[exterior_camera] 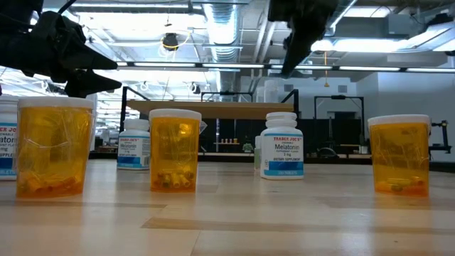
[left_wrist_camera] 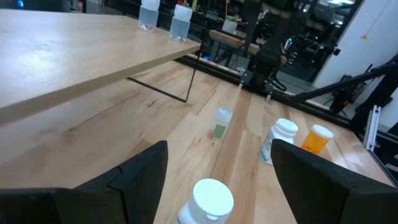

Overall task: Pick and place medicine bottles onto shelf by color
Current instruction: Put the transparent pill bottle on the shelf aligned with the other transparent pill bottles

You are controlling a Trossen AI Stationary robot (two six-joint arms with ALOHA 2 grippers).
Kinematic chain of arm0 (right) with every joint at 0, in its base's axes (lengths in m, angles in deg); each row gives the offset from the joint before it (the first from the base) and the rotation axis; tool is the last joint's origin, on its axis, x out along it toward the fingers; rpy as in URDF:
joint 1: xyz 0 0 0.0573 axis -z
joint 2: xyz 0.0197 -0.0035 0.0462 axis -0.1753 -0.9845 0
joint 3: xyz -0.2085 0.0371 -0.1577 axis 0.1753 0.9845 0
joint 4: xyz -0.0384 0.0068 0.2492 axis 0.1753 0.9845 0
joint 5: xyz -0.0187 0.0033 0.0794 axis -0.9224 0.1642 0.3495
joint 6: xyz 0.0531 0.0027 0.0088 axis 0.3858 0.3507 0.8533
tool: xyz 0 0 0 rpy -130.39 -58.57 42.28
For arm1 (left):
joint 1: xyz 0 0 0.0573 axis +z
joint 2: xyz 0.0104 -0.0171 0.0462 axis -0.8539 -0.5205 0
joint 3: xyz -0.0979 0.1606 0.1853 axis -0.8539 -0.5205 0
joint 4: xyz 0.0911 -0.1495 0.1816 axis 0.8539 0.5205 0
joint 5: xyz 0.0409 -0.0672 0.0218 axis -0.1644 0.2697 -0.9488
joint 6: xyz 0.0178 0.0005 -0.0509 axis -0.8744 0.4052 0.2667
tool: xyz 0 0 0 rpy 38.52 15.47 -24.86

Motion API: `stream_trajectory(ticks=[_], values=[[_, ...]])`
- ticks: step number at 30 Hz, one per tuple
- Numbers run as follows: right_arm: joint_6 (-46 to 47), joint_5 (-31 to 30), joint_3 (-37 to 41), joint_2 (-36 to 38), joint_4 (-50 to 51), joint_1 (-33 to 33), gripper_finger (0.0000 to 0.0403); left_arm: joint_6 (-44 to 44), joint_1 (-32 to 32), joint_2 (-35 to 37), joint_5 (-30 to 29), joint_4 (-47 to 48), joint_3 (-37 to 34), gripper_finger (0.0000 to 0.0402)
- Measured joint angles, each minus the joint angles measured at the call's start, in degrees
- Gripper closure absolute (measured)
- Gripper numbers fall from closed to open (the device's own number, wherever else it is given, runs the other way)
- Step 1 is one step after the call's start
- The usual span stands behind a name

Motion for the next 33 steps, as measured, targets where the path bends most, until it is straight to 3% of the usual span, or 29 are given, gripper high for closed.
stream_trajectory(ticks=[5, 18, 33], values=[[-0.5, -1.4, 4.0, -3.1, -10.6, -0.7, 0.0173, 0.1, 0.0, 0.0, 0.0, 0.0, 0.0, 0.0129], [-1.6, -2.0, 4.1, -16.4, -12.1, -0.7, 0.0173, 0.1, 0.0, -0.4, 0.0, 0.1, 0.0, 0.0129], [-1.7, -3.7, 4.1, -19.0, -15.6, -0.7, 0.0173, 0.1, 0.0, -1.1, 0.0, 0.2, 0.0, 0.0129]])
